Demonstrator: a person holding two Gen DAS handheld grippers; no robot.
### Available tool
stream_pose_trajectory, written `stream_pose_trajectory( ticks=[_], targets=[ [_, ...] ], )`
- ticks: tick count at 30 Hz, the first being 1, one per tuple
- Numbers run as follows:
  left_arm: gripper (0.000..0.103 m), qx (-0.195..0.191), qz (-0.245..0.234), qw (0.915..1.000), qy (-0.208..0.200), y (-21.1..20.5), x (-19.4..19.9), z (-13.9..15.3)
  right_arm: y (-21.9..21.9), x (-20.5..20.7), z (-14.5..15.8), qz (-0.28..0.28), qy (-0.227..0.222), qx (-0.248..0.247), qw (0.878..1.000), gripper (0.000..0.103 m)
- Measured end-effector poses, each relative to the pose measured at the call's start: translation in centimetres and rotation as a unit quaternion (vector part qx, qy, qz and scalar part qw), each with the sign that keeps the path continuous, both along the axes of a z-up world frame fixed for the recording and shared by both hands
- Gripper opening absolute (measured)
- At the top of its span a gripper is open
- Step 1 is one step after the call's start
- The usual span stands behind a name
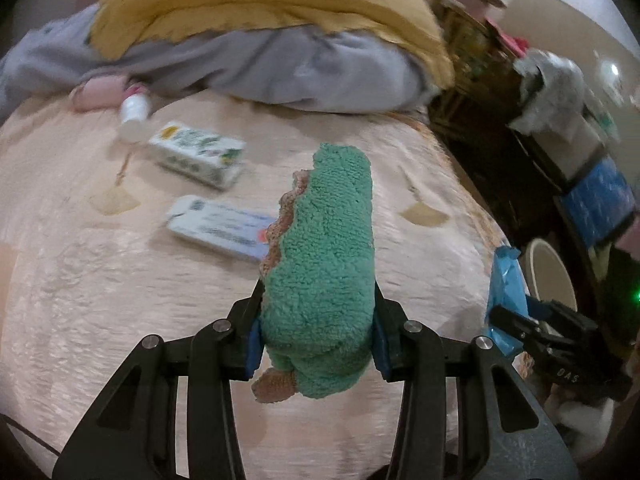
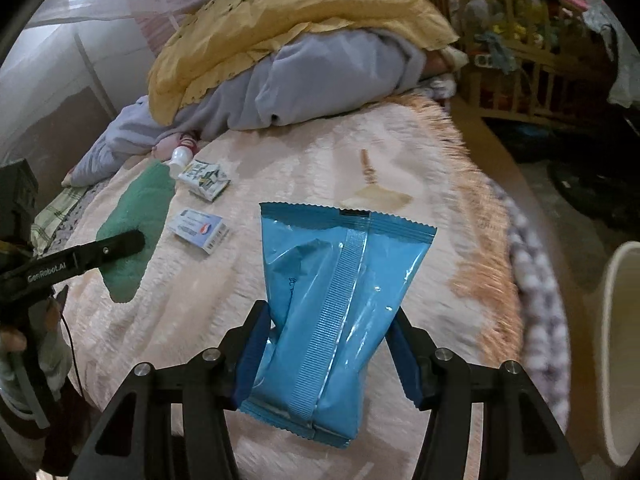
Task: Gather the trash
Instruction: 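Carry the blue bag and green plush toy over the white bucket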
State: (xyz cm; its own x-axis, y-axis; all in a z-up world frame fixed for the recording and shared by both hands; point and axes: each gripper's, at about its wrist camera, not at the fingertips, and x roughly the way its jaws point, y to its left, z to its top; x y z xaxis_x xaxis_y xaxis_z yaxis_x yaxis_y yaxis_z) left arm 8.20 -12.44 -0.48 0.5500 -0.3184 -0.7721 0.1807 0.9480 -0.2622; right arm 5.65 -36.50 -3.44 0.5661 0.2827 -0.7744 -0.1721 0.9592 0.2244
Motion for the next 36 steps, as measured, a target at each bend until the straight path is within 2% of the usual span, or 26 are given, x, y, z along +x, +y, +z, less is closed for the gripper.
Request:
stream_pose_trajectory(
  ticks=[13, 25, 36],
  targets=[
    [0.041, 0.027, -0.096, 0.9949, -0.018, -10.7, -1.1, 1.8, -8.2, -4.6, 1.6, -0.078, -0.022, 0.0, 0.997, 0.056],
    [0.041, 0.047, -0.173, 0.9832, -0.036, -19.4, -2.4, 2.4, -14.8, -7.3, 2.1, -0.142, -0.029, -0.008, 0.989, 0.056],
    [0.041, 0.048, -0.224, 0.973, -0.029, -26.2, -3.1, 2.2, -20.7, -9.7, 1.9, -0.194, -0.029, -0.007, 0.98, 0.056]
  ],
)
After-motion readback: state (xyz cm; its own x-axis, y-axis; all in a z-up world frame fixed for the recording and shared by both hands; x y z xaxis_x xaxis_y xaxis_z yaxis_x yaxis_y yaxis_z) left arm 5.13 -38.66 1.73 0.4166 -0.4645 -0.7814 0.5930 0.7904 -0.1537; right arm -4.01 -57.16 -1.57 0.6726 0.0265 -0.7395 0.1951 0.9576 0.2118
